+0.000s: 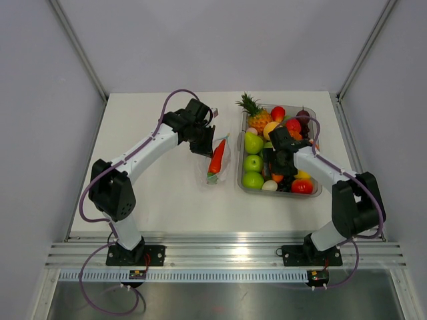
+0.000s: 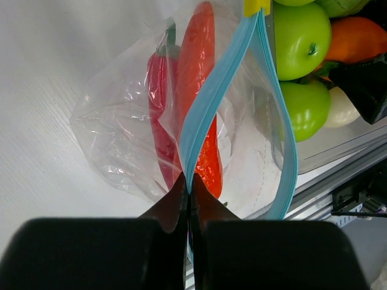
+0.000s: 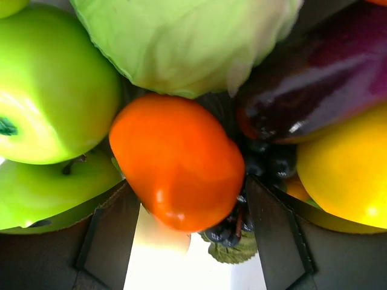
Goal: Place the food in the zip-top bag and seal the zipper
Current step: Pick up the fake fruit from the bin.
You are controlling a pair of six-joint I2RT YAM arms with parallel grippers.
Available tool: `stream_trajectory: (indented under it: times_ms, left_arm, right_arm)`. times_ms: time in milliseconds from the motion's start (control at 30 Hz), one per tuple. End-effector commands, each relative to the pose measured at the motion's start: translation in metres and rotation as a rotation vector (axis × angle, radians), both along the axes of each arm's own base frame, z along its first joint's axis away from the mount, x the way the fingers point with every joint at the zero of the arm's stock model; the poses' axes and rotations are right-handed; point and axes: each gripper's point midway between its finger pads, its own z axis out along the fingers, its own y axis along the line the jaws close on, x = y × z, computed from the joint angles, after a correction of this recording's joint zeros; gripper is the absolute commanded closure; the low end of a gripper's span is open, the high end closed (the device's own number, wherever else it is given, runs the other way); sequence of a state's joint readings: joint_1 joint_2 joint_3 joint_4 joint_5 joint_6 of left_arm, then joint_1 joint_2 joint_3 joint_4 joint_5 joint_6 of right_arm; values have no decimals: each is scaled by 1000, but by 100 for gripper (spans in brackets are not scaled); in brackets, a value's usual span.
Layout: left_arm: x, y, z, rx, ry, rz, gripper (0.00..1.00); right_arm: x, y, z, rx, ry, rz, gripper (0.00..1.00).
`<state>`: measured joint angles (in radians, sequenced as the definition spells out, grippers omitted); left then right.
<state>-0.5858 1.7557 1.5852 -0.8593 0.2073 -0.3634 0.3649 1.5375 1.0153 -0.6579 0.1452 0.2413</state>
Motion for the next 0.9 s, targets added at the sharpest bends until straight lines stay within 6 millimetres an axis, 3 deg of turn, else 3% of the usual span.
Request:
stream_trajectory:
  times_ms: [0,167,500,667,767,867]
  left_arm:
    - [9,-11,20,-62,-48,-13,100]
    - [8,-13,21,-67,-46,-18,100]
    - [8,-15,23,-81,-45,-24,100]
    - [8,-16,21,-85,-42,-24,100]
    - [8,-17,21,-89,-39,-26,100]
    - [8,-17,22,-90,-42,-27,100]
  right_arm:
    - [8,8,-2,38,-19,32,23]
    - [11,7,7,45,-55,17,29]
    - [12,6,59,86,-197,16,70]
    - [3,6,87,116,-229,26,71]
    - [3,19,118,198,-281,49,71]
    - [3,46,156,295,-348,94,72]
